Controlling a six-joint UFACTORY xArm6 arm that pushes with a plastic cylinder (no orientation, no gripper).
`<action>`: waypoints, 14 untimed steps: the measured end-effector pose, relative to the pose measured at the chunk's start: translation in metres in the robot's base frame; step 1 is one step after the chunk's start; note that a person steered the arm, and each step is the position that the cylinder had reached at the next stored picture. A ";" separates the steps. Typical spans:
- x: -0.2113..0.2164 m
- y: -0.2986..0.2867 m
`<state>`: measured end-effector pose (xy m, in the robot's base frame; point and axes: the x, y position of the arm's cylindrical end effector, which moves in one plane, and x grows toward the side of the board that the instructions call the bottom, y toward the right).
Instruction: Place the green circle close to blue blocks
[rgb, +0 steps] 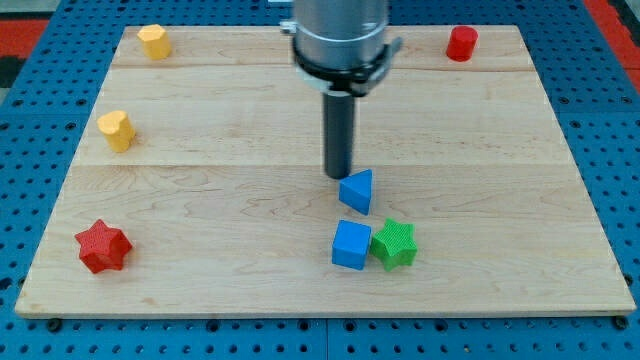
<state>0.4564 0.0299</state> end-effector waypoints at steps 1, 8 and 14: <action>0.017 0.018; -0.229 0.036; -0.108 -0.022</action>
<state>0.3483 0.0077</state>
